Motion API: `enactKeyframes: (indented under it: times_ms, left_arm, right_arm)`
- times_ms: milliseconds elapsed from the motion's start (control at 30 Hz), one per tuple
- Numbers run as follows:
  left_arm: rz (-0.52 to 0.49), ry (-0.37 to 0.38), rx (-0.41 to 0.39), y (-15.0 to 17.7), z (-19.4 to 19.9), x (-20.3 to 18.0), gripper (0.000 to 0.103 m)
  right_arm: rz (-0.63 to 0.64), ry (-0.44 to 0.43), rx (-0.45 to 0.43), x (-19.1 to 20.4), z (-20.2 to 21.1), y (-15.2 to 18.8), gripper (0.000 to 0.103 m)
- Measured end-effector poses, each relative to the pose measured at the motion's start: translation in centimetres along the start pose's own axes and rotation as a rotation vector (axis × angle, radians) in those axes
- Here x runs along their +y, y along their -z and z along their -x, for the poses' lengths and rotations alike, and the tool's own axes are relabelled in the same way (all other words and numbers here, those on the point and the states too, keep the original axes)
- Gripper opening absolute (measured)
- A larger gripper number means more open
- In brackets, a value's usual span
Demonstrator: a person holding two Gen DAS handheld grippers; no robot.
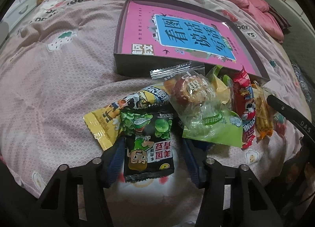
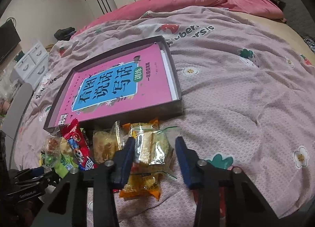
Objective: Organize snacks
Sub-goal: 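Lower the left tool onto the green seaweed packet while the right tool lowers onto a cracker pack, then close the left tool on the seaweed packet while the right tool grips the cracker pack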
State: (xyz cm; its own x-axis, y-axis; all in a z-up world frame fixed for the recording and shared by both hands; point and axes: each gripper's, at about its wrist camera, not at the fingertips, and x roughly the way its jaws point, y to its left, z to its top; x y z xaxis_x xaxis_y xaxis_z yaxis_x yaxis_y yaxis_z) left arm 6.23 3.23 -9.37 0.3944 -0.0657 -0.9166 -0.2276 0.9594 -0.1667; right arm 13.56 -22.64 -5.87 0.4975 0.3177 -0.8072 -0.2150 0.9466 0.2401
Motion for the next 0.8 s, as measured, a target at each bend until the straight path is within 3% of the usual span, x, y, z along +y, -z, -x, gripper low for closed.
enactKeyframes:
  times_ms: [100,367,800]
  left_arm:
    - [0.015,0.003,0.004,0.0,0.0,0.5,0.046]
    - [0.026,0.036,0.010,0.1,-0.1,1.0,0.044]
    - [0.041,0.081,0.016,0.9,1.3,1.3,0.043]
  right_arm:
    - [0.023,0.007,0.009,0.3,-0.1,0.1,0.040]
    - [0.027,-0.013,0.012,-0.1,0.1,0.2,0.038]
    - [0.043,-0.047,-0.058,0.0,2.3,-0.1,0.037]
